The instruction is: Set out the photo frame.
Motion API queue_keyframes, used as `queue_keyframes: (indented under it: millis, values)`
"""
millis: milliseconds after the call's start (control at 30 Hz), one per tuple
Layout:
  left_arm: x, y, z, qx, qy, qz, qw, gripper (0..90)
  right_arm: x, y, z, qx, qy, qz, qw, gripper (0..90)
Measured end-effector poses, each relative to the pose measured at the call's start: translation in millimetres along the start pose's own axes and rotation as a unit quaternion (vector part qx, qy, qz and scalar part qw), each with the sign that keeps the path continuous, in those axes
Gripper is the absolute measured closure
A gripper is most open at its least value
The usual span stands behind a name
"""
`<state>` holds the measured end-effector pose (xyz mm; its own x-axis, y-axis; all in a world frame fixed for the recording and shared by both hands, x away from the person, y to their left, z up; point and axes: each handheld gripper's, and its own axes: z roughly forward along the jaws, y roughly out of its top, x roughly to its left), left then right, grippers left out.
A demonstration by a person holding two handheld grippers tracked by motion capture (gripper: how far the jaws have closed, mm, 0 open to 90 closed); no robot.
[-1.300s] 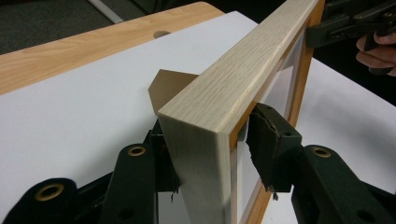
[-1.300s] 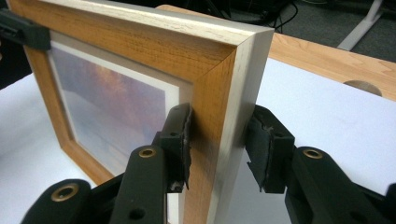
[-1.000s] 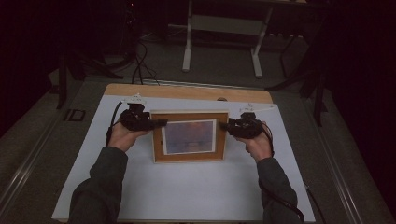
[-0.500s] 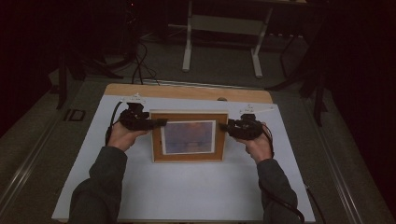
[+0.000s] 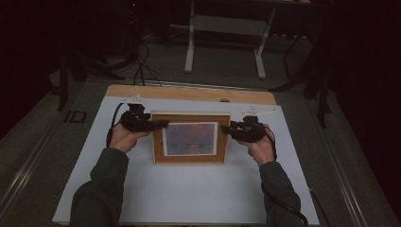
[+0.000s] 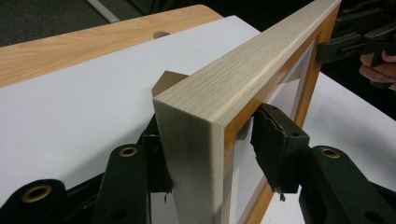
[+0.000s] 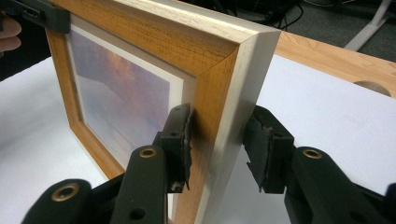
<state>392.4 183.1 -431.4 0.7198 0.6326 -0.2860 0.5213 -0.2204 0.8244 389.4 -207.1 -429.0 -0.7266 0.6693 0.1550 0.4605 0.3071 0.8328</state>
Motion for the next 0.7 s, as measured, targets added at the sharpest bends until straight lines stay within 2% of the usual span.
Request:
queue_keyframes:
  millis: [233, 467, 700]
  values:
    - [-0.9, -1.0, -1.0, -0.001, -0.001, -0.003, 1.0000, 52.9, -0.1, -0.1, -0.6, 0.000, 0.001, -0.002, 1.0000, 61.7]
    - [0.4, -4.5, -5.0, -0.004, 0.000, -0.016, 0.9999, 51.4, -0.3, -0.1, -3.3, -0.004, -0.001, -0.003, 1.0000, 58.2]
    - [-3.8, -4.6, -13.7, -0.012, 0.005, -0.011, 0.9999, 46.6, -0.4, -1.3, -6.5, -0.006, -0.004, -0.002, 1.0000, 55.3]
